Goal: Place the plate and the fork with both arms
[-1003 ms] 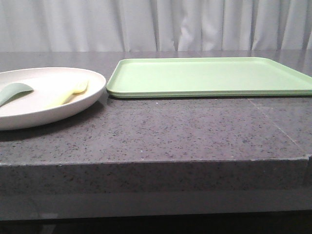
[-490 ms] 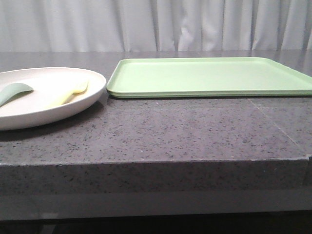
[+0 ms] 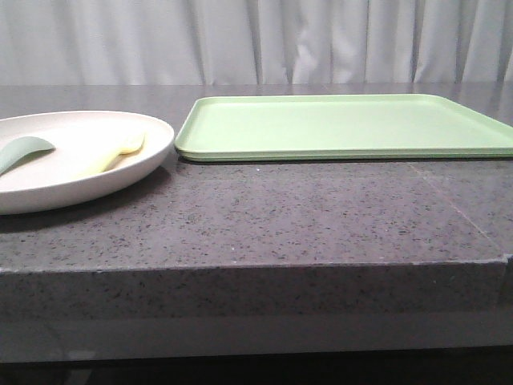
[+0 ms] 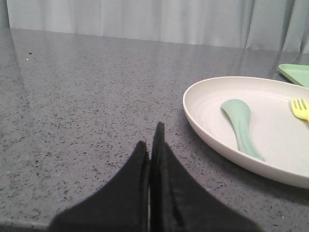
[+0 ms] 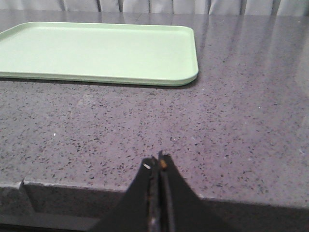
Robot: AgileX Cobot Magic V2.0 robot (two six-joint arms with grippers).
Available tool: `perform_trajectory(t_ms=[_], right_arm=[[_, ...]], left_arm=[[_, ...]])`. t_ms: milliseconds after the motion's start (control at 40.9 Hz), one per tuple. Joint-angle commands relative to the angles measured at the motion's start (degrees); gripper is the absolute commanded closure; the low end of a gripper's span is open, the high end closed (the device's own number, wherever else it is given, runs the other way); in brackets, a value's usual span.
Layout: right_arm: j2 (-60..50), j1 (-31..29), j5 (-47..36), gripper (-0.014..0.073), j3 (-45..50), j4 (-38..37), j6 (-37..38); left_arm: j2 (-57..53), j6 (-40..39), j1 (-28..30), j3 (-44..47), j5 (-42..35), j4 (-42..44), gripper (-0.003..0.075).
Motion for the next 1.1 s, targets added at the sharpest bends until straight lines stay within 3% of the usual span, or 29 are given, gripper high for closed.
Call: perform_trajectory(t_ms=[0,538,710,955,1077], right_arm=[[-1.0,0.2,-5.97,0.0662,-0.19,-0.43,-0.36],[-1.0,0.2,-14.91,0.0662,-4.05,-0.43,-0.36],[-0.84,0.2,-11.46,0.0662,-11.57,-0.43,-0.36],[11.18,0.2,3.67,0.0652,-28.82,0.45,-0.3],[20.09,0.2,6.08,0.0652,-35.82,0.71,-0.3]], left_arm=[[-1.2,-0.04,0.02,0.13,-6.82,-0.35,0.0738],[-1.2,-0.04,0.02,-1.22,-27.41,-0.35,0.0738],[-0.07,-0.04,0.02,-8.62,-26.42,-0.35,0.0738],[11.79,-0.04,0.02,-24.44,-8.79,3.2,0.0738],[19.59,-0.04,0.02,-29.28,-3.47,4.58,0.0738]])
